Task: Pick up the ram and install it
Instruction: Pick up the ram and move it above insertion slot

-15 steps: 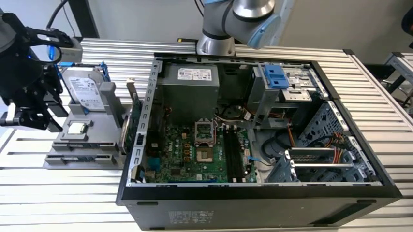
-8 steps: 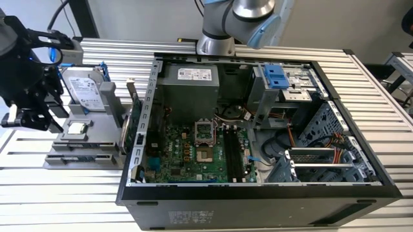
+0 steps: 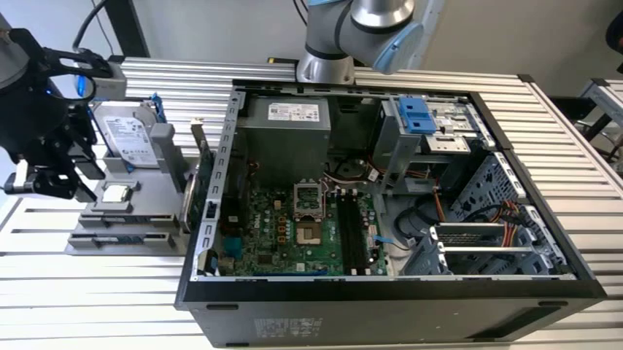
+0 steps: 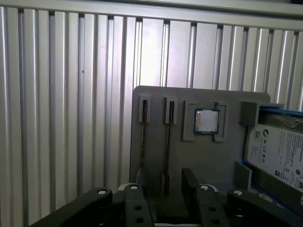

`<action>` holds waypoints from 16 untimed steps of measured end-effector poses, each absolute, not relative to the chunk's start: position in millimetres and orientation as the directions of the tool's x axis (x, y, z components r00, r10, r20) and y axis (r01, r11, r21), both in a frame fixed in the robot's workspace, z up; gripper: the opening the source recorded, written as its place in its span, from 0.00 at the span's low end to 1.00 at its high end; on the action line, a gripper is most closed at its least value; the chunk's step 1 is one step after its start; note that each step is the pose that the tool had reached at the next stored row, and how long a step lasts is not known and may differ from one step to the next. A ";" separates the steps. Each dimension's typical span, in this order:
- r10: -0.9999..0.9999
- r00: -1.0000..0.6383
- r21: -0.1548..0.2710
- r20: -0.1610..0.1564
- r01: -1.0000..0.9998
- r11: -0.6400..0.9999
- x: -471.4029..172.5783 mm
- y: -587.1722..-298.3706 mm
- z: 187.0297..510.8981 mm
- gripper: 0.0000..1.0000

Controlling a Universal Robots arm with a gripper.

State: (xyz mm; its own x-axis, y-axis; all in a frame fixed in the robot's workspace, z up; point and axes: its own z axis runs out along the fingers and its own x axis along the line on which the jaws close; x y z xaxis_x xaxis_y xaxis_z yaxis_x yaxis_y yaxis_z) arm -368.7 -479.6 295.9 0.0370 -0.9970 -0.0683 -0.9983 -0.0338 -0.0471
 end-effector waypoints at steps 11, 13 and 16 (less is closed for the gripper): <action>-0.997 0.033 -0.036 -0.064 -0.999 -0.031 -369.1 -479.6 286.5 1.00; -0.998 0.032 -0.034 -0.062 -0.999 -0.030 -369.1 -479.6 284.6 1.00; -0.998 0.027 -0.033 -0.060 -0.999 -0.025 -369.0 -479.6 280.7 1.00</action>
State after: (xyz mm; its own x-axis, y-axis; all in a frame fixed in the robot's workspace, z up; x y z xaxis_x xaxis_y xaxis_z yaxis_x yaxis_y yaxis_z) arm -369.0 -479.6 280.7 0.0266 -0.9978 -0.0604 -0.9992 -0.0246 -0.0330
